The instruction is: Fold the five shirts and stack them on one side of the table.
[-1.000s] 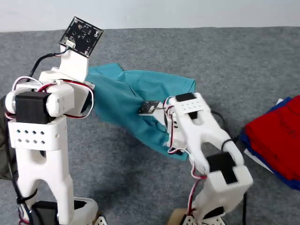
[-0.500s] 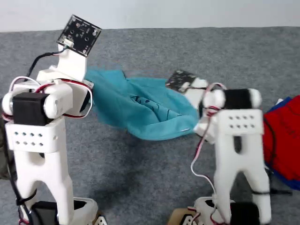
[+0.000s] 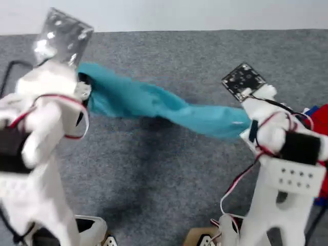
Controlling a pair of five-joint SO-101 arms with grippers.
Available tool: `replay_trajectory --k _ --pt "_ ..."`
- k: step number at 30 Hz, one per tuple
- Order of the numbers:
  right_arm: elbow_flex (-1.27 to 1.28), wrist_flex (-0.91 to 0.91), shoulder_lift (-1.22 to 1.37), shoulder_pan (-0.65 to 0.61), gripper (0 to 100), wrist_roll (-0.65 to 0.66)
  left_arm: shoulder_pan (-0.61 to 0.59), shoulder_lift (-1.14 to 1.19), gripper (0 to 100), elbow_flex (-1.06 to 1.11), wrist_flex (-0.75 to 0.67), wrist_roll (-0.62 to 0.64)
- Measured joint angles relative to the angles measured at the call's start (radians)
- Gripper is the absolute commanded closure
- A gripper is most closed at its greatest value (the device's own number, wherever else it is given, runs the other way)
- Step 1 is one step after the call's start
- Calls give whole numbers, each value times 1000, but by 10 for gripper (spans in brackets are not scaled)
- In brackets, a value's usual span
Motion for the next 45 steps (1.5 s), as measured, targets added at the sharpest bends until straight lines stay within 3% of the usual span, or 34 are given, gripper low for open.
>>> replay_trajectory --k 9,16,28,34,41,45 --pt "0 -77 -261 123 983 -106 -69 -161 998 -64 -101 0" --pt "-5 -101 -359 140 984 -150 -124 -212 998 -31 -146 -5" --pt "-117 -129 -431 147 987 -170 -138 -322 998 -92 -98 -141" --pt "-221 -160 -482 219 987 -149 -144 -410 998 -95 -127 -299" --pt "-336 -160 -491 242 987 -150 -150 -482 998 -98 -252 -296" --pt "-367 -230 -493 242 987 -167 -255 -485 998 -100 -351 -215"
